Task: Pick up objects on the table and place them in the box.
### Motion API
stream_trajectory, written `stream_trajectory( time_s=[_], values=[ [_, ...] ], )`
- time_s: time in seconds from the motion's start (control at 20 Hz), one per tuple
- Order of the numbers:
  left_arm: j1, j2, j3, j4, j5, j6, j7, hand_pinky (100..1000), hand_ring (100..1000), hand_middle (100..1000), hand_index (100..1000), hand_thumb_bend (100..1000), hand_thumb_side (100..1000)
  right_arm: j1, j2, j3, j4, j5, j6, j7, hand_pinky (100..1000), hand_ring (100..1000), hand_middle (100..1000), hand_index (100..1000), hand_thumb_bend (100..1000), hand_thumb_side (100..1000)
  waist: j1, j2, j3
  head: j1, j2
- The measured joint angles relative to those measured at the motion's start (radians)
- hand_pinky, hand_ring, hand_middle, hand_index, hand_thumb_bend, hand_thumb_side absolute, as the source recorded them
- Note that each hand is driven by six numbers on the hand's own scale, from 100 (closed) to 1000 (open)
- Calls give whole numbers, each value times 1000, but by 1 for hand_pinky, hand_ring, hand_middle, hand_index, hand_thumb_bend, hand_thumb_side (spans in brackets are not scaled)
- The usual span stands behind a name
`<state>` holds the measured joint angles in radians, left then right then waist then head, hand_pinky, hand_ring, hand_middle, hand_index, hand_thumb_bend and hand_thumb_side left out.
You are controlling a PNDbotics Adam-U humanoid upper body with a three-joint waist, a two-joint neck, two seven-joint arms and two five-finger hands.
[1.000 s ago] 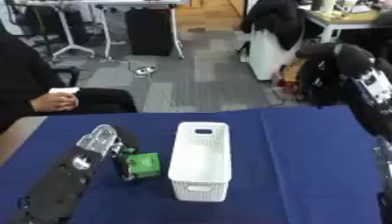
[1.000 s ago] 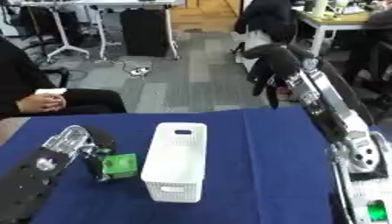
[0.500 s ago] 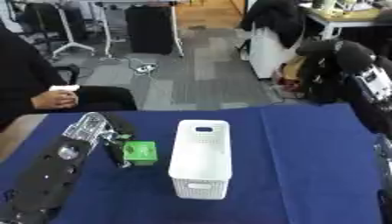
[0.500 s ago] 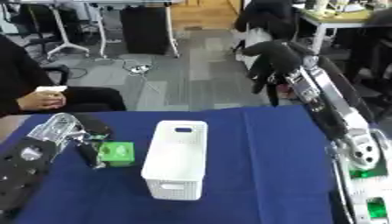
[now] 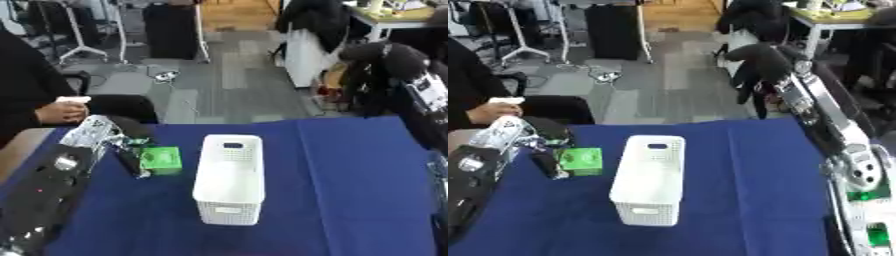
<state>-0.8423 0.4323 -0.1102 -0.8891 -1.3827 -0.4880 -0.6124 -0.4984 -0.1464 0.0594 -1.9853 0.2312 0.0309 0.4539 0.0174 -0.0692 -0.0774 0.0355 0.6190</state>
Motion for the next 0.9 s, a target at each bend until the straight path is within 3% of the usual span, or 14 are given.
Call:
stream_trajectory(
  time_s=[0.5, 0.9],
  values=[
    [-21, 13, 3, -94, 130, 2, 11, 100, 100, 100, 190, 100, 659, 0, 0, 0, 0, 0, 2, 3, 211, 439, 515, 765, 319, 1000, 0, -1, 1, 0, -1],
    [-51, -17, -42, -119, 250, -61, 118, 100, 100, 100, 190, 100, 660, 0, 0, 1, 0, 0, 0, 7, 211, 439, 515, 766, 319, 1000, 0, 1, -11, 0, -9]
  ],
)
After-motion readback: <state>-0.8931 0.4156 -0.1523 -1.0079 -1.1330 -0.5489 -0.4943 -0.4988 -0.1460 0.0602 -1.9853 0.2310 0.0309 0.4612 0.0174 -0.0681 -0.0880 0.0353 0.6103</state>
